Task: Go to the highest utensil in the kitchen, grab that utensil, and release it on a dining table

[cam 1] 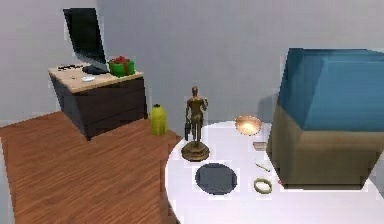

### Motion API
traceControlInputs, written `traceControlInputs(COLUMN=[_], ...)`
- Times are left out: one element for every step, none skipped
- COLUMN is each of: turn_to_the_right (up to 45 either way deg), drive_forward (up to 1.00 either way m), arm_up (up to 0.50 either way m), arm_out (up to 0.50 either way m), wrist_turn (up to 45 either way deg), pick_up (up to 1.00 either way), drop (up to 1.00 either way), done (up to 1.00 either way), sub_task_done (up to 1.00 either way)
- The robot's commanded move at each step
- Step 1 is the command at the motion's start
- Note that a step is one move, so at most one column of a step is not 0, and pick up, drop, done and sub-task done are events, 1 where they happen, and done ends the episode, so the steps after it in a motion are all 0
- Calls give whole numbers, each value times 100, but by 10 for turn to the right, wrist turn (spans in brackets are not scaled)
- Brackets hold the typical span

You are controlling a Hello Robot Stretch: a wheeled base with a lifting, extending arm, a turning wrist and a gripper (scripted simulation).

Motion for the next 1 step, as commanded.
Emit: traceControlInputs(turn_to_the_right=[-390], drive_forward=[0], arm_up=[0], arm_out=[0], wrist_turn=[0], pick_up=[0], drop=[0], done=[0], sub_task_done=[0])
